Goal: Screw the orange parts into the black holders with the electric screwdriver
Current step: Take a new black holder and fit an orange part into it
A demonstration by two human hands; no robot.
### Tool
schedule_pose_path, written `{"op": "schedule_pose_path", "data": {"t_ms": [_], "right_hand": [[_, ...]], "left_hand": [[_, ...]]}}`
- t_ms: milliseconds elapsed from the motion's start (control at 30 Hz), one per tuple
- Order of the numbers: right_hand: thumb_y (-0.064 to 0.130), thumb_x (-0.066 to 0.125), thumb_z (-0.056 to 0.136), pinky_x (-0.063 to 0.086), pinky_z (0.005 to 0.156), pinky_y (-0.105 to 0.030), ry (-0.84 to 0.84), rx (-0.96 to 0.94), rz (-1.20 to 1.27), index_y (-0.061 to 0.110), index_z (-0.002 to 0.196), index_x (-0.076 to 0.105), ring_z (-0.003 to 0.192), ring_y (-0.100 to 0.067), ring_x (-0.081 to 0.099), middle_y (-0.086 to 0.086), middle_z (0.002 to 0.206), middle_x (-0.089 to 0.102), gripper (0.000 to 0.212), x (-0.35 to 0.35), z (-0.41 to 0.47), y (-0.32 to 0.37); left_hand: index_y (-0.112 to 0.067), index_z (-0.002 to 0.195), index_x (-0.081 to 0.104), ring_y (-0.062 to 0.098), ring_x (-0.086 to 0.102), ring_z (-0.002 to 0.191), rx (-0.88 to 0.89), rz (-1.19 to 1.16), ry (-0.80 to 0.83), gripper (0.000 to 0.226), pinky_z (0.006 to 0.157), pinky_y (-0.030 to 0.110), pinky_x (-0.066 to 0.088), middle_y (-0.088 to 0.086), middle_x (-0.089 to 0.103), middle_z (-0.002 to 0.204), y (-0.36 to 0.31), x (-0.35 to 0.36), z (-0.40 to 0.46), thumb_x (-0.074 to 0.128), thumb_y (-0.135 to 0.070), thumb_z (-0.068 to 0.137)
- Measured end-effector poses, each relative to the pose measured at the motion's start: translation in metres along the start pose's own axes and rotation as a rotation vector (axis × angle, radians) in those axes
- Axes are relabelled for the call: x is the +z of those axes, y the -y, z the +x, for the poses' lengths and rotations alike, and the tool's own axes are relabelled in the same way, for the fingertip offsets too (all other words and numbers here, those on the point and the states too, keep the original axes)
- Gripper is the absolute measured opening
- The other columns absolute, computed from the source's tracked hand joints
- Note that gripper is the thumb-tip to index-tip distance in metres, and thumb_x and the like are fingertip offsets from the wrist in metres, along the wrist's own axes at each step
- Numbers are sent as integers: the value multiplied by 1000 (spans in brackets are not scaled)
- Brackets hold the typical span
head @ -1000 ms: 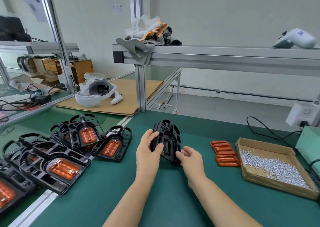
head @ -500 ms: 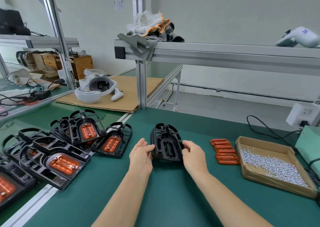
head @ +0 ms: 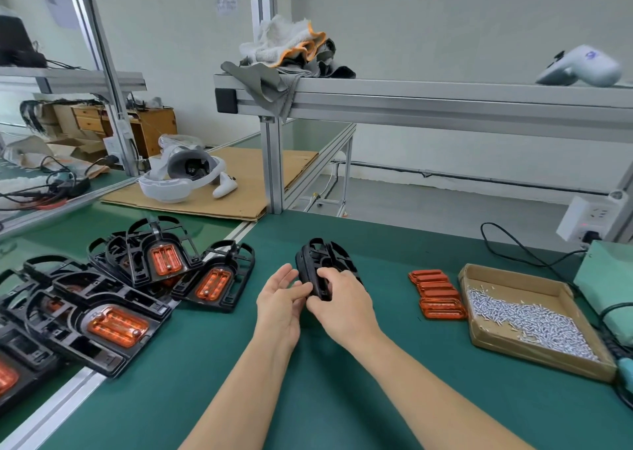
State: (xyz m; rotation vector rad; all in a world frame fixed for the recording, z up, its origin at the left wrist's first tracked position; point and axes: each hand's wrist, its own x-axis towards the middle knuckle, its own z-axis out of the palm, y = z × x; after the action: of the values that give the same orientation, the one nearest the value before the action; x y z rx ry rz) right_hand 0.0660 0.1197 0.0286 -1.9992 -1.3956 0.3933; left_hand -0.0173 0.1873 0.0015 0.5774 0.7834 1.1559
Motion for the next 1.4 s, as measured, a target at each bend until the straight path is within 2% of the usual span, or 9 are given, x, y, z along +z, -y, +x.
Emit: {"op": "schedule_pose_path", "data": {"t_ms": [167, 300, 400, 633, 833, 1067, 1200, 1333, 1400], "right_hand": [[29, 67, 86, 45, 92, -31, 1, 63, 148, 24, 125, 62, 105, -15, 56, 3, 109, 59, 39, -7, -1, -5], [22, 70, 82, 50, 80, -29, -27, 117, 175, 21, 86, 69, 89, -14, 62, 10, 83, 63, 4, -13, 1, -3], [18, 69, 78, 51, 72, -29, -78, 143, 220, 19, 71, 67, 81, -15, 63, 10, 74, 64, 7, -15, 0, -3], [14, 68, 76, 52, 73, -32, -142, 164, 372, 13, 75, 70, 77, -15, 62, 4, 75, 68, 3, -16, -5, -7], [13, 67, 78, 46, 64, -24, -140, 87, 362, 13, 75, 68, 68, -11, 55, 0, 75, 67, 3, -20, -8, -17], [10, 66, 79, 44, 61, -23, -163, 54, 412, 10, 73, 67, 63, -10, 51, -4, 71, 67, 6, -24, -12, -25], [10, 67, 80, 42, 58, -16, -143, -4, 419, 14, 70, 66, 57, -4, 50, 6, 64, 62, 11, -30, -11, -22], [12, 69, 80, 38, 56, -13, -195, -51, 352, 17, 68, 63, 55, -2, 47, 9, 65, 59, 15, -50, -10, -26], [12, 70, 80, 38, 59, -12, -188, -105, 246, 17, 69, 62, 60, -3, 49, 8, 73, 60, 15, -60, -18, -35]], "left_hand": [[-9, 116, 55, 12, 54, 88, 32, 28, 21, 52, 69, 24, 48, 3, 59, 106, 3, 3, 0, 51, 26, 78], [-12, 111, 57, 12, 54, 91, 46, 35, 44, 51, 72, 23, 47, 3, 59, 108, 5, 0, -2, 52, 26, 77], [-12, 111, 57, 18, 55, 99, 49, 33, 44, 53, 73, 26, 48, 4, 58, 108, 7, 4, -4, 52, 27, 75], [-12, 121, 51, 17, 59, 92, 22, 8, -25, 58, 75, 29, 47, 3, 56, 111, 8, 15, 1, 58, 22, 74], [-13, 136, 41, 25, 54, 116, 16, 179, -101, 70, 103, 44, 43, 5, 51, 126, 11, 22, 7, 75, -2, 75], [-16, 109, 53, 16, 63, 83, -56, 242, -61, 32, 64, 30, 49, 8, 63, 110, 11, 24, 9, 69, -8, 83], [-11, 135, 42, 30, 61, 104, -83, 325, -75, 57, 88, 41, 51, 15, 61, 120, 20, 18, 9, 63, 2, 84], [-7, 135, 44, 18, 62, 83, -24, 321, -120, 55, 75, 33, 53, 4, 63, 99, 22, 14, 12, 63, 4, 84], [-6, 135, 45, 20, 62, 92, -11, 319, -142, 54, 80, 33, 53, 6, 62, 110, 19, 11, 14, 63, 4, 85]]}}
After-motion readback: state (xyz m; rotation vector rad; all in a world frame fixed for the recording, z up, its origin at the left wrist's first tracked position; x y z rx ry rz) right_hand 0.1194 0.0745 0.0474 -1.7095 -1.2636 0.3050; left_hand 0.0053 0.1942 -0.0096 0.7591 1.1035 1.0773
